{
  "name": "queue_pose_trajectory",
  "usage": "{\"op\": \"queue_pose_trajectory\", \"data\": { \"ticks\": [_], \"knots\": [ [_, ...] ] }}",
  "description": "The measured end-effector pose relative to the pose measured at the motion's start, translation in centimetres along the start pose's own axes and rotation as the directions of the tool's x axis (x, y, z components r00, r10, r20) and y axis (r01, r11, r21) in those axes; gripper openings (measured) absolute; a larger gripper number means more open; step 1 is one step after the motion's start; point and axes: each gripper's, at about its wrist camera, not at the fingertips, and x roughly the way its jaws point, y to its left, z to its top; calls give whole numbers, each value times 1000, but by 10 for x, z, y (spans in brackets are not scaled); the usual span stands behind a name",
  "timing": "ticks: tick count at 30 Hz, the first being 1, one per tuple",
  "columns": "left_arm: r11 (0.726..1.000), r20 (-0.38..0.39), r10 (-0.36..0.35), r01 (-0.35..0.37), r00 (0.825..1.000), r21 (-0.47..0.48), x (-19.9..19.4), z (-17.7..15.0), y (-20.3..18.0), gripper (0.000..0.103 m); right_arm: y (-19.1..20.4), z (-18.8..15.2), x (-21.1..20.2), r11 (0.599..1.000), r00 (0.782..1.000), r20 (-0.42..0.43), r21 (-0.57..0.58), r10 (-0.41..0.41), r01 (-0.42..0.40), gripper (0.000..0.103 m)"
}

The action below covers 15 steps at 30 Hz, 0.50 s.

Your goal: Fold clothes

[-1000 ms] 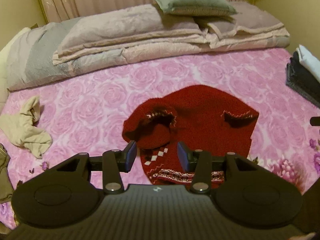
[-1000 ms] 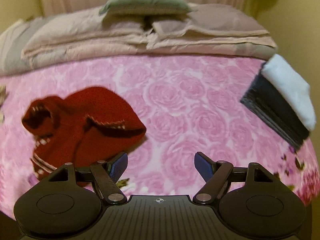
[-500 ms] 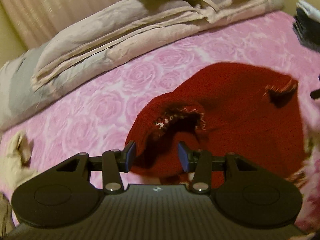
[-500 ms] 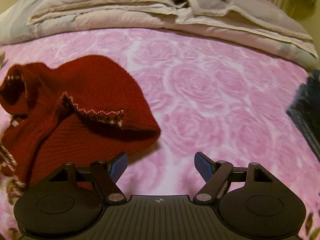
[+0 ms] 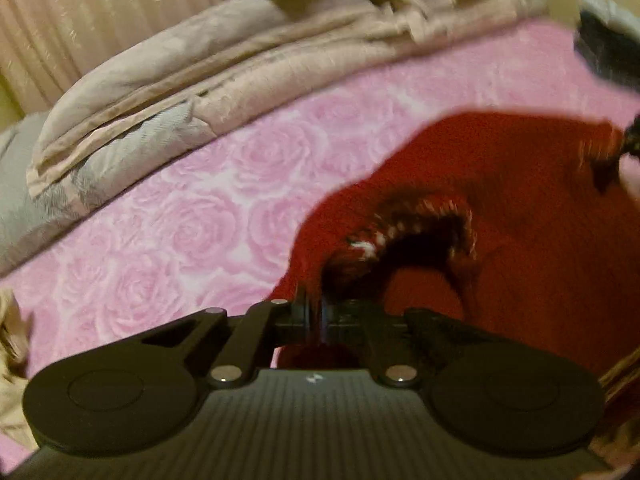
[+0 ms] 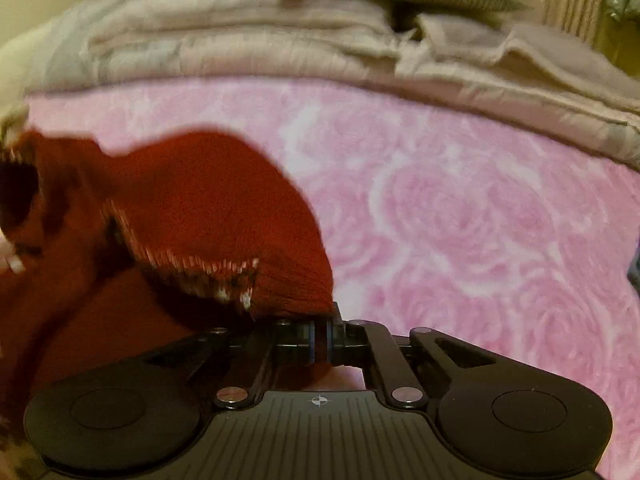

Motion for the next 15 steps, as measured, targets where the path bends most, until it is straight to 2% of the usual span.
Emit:
{"op": "queue_pose_trajectory", "data": {
  "ticks": [5, 9, 12, 14, 15],
  "knots": [
    [993, 47, -49, 54, 998, -103, -69, 12, 37, 3, -21, 43, -78, 999, 993, 114, 20, -34, 31, 2],
    [991, 124, -50, 65, 991, -115, -104, 61, 75, 3, -18, 104, -105, 995, 980, 195, -86, -40, 57, 2],
    [990, 177, -33, 56, 984, -129, -75, 113, 116, 5, -28, 160, -78, 986, 967, 250, -139, -55, 92, 2],
    [985, 153, 1, 25, 988, -168, -23, 144, 138, 8, -45, 206, -29, 987, 980, 182, -121, -84, 108, 3],
    [978, 108, 35, -12, 994, -210, 12, 156, 148, 10, -54, 221, -2, 988, 985, 130, -96, -111, 124, 10]
  ]
}}
